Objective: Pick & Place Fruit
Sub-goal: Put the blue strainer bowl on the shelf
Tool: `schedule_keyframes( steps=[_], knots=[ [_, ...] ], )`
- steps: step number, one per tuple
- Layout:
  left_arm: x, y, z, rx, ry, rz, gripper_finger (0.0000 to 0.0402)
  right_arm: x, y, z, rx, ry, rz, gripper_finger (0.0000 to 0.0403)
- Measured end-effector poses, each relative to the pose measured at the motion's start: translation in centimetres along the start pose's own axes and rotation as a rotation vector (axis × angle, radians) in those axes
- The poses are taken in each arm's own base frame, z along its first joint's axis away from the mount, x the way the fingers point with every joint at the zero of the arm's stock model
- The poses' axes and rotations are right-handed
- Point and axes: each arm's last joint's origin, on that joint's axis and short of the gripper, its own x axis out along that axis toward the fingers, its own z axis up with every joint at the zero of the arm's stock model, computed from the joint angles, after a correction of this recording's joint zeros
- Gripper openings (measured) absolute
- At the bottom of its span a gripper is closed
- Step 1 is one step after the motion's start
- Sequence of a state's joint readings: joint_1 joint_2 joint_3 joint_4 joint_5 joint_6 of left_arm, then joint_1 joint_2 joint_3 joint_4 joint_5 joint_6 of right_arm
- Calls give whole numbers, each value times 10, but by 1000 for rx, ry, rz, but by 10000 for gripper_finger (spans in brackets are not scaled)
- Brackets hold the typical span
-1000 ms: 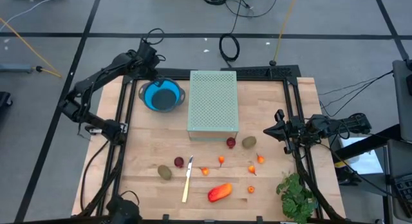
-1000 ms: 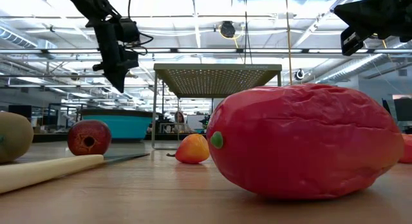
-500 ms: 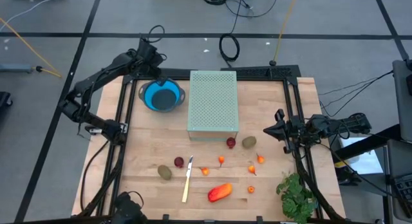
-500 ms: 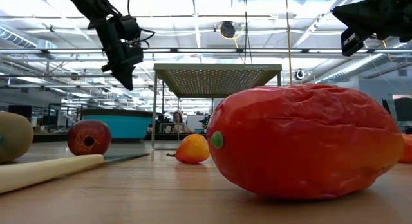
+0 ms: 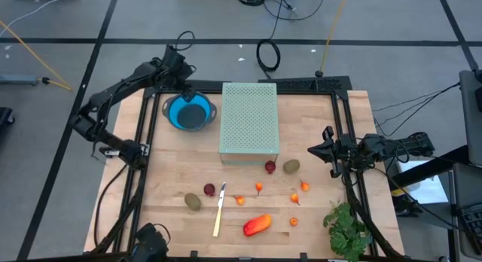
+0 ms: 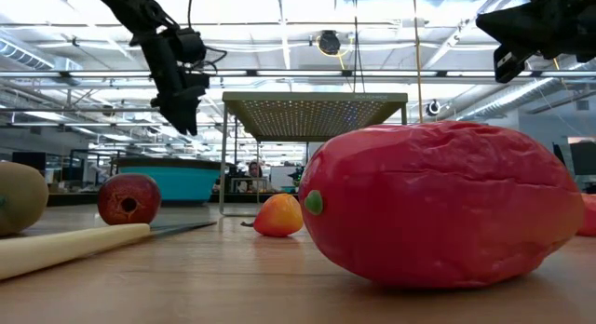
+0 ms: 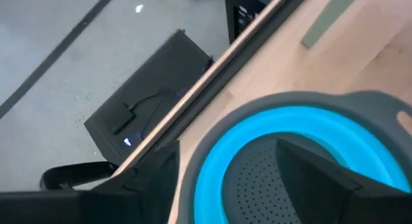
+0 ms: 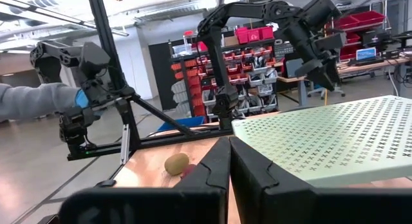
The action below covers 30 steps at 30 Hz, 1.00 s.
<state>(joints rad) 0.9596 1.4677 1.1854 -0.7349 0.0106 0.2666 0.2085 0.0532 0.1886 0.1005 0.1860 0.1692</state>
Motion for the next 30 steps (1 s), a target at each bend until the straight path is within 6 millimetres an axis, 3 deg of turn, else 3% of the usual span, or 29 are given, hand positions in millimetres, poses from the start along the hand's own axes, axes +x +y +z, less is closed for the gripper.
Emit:
schedule_keyframes(
  steps=[11,25,30],
  knots=[
    [47,3,-5,92,143,-30,287,0,0,0,2,0,0,4],
    [85,5,-14,161,269,-39,287,0,0,0,2,0,0,4],
    [88,5,-16,137,303,-22,287,0,0,0,2,0,0,4]
  ],
)
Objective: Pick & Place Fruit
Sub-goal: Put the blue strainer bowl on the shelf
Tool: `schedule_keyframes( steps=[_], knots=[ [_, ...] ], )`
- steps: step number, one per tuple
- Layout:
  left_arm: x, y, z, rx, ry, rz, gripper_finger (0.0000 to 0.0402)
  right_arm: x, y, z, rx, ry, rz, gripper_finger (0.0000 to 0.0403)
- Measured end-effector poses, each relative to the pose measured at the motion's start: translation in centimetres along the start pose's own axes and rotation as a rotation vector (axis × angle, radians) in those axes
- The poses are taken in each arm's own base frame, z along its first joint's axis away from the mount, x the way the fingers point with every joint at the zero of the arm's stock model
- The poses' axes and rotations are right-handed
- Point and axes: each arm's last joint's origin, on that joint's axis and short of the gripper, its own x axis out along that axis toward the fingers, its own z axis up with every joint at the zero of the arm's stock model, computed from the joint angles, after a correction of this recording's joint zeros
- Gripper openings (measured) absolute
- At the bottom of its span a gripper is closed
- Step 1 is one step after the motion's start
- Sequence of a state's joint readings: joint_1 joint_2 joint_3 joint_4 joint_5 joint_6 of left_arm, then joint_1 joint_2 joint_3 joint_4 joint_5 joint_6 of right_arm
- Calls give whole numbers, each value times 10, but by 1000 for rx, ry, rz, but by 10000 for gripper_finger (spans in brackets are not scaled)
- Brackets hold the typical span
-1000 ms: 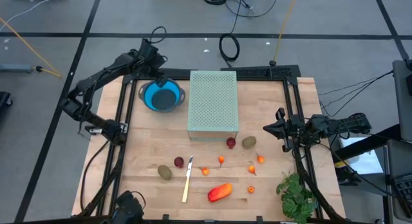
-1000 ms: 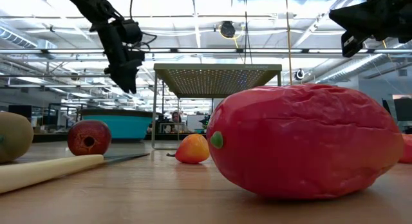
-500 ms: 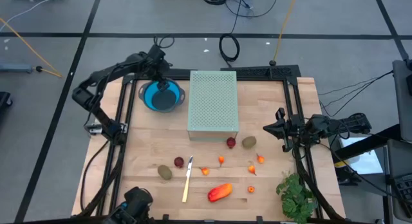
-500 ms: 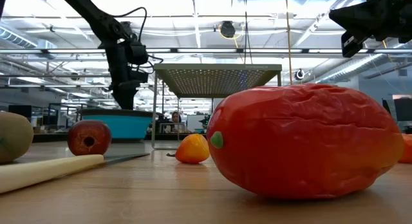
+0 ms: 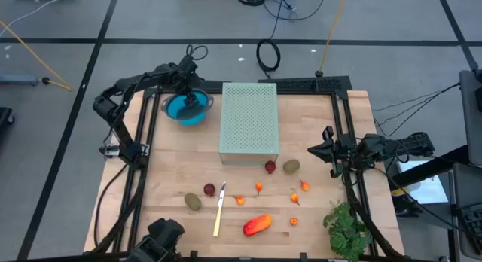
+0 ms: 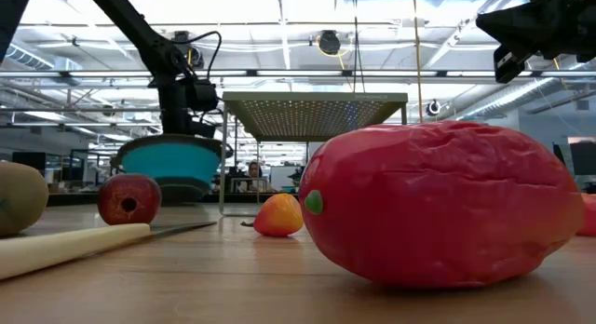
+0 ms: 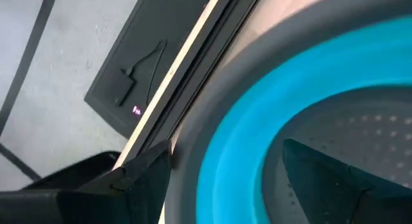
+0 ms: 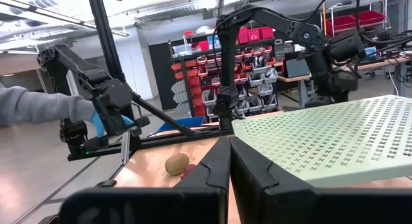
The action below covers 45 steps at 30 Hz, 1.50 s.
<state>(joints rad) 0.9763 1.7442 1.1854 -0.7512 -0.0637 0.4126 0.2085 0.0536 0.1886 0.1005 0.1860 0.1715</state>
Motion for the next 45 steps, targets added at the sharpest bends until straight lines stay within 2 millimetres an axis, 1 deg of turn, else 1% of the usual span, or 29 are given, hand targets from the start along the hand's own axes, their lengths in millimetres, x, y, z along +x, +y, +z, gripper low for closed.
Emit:
schedule_keyframes(
  steps=[7,9,15,18,24,31,33,36,45],
  knots=[
    [-19,0,-4,-28,-23,40,287,0,0,0,0,0,0,4],
    [-22,1,-4,-27,-39,42,287,0,0,0,0,0,0,4],
    [-21,3,-3,-22,-52,53,287,0,0,0,-3,0,-1,4],
    [-21,8,-5,-14,-50,50,287,0,0,0,-3,0,-1,4],
    [-13,14,-9,-78,-29,10,287,0,0,0,-3,0,-1,4],
    [-2,11,-13,-100,14,-27,282,0,0,0,-1,0,0,4],
    [0,10,-13,-100,23,-37,268,0,0,0,-1,0,0,4],
    [0,9,-13,-101,27,-41,233,0,0,0,-1,0,0,4],
    [0,8,-13,-124,23,-62,80,0,0,0,0,0,0,4]
  ],
)
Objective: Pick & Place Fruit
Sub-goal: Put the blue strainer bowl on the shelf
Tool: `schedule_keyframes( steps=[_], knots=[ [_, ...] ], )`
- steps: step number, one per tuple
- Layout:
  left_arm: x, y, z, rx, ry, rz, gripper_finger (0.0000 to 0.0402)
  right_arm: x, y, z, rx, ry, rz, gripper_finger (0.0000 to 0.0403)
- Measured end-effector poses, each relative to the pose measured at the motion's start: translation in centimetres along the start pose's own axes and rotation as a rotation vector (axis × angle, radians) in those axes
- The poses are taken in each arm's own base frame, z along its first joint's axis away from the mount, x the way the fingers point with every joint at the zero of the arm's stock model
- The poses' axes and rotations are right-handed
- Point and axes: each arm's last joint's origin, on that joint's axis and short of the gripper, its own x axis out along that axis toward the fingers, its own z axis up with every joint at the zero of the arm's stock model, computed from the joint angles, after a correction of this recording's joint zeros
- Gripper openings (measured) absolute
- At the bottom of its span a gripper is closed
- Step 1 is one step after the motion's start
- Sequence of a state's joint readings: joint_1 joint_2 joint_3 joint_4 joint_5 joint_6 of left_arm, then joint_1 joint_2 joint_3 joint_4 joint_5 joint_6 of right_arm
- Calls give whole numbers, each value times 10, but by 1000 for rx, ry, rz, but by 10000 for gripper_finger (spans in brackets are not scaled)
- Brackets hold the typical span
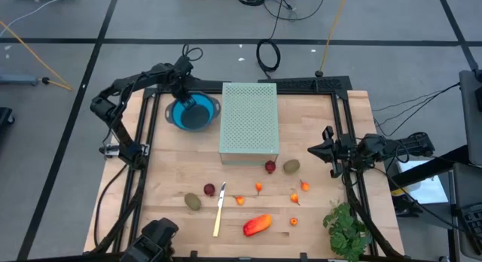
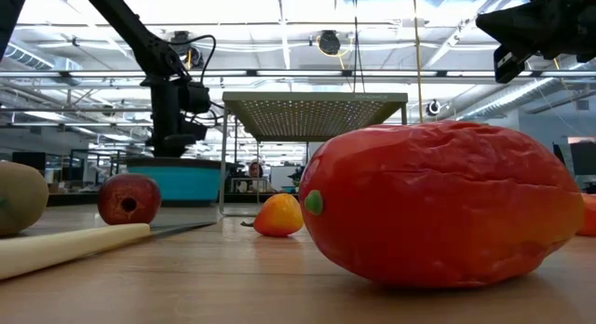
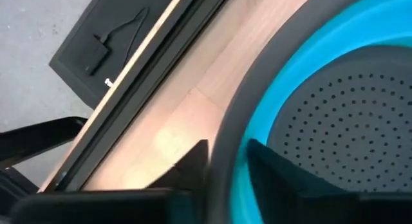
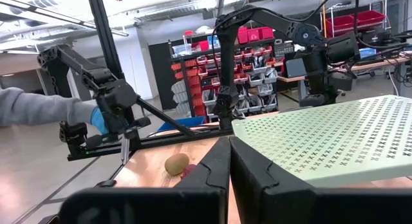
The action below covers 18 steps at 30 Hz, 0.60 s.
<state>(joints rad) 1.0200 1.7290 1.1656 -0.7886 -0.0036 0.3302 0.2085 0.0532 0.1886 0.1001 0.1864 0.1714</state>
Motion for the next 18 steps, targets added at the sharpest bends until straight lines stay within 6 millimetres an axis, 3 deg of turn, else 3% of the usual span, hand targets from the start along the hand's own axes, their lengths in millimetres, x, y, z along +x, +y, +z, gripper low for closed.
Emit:
schedule_keyframes(
  steps=[5,11,18],
  knots=[
    [-1,4,-3,-50,7,-9,14,0,0,0,0,0,0,4],
    [-1,6,-6,-89,33,-18,28,0,0,0,0,0,1,4],
    [-2,5,-8,-98,48,-23,11,0,0,0,0,0,4,4]
  ],
)
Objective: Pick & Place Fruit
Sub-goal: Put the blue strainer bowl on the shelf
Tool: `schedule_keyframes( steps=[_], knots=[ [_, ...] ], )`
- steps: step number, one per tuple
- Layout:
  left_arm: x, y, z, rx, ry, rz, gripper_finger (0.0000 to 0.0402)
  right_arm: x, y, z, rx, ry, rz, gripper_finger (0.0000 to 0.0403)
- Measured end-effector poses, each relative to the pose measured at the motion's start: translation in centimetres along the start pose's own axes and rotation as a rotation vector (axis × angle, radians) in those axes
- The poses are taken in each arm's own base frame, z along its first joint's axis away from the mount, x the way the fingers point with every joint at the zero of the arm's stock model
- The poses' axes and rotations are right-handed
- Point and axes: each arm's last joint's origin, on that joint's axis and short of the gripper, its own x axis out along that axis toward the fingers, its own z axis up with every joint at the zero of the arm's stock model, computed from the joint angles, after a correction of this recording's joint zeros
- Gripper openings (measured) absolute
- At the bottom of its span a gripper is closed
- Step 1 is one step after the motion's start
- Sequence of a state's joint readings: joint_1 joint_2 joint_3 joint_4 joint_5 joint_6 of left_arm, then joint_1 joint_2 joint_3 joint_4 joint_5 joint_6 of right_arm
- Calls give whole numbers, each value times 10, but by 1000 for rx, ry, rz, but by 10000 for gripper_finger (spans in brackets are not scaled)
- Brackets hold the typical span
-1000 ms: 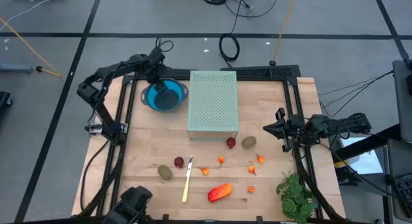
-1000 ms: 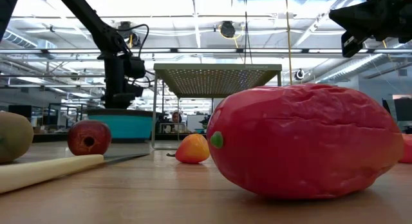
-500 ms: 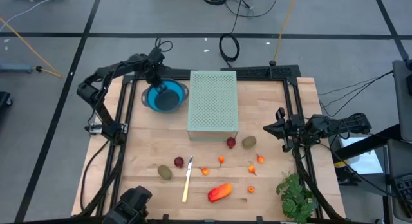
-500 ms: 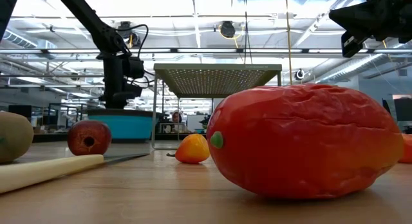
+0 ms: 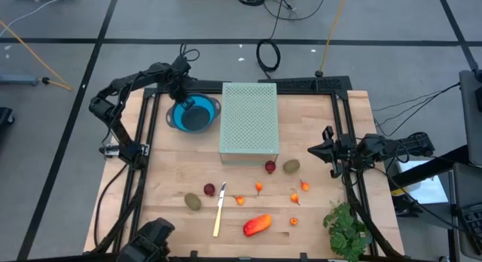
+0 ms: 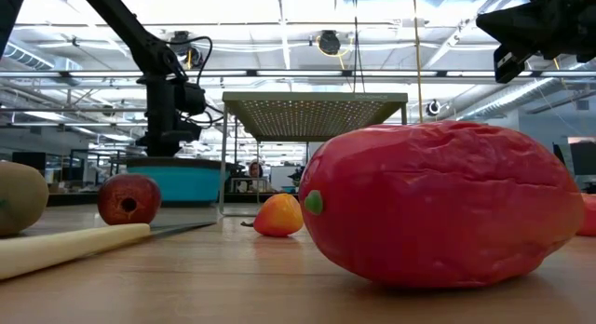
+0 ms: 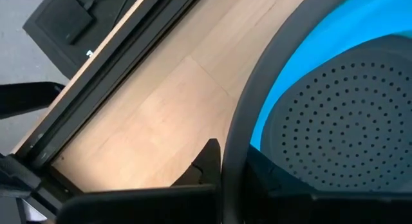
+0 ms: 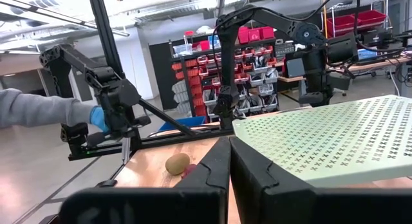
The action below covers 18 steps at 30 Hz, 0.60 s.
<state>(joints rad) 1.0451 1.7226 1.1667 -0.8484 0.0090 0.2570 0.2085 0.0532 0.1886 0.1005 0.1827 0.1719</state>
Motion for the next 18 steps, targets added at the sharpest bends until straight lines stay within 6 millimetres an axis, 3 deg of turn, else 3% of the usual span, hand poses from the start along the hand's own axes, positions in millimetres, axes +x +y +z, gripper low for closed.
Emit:
schedule_keyframes(
  steps=[8,18],
  knots=[
    [-15,1,-8,-6,-4,-25,10,0,0,0,0,0,0,4],
    [-55,10,-32,-62,-24,15,7,0,0,0,0,0,0,4]
  ],
)
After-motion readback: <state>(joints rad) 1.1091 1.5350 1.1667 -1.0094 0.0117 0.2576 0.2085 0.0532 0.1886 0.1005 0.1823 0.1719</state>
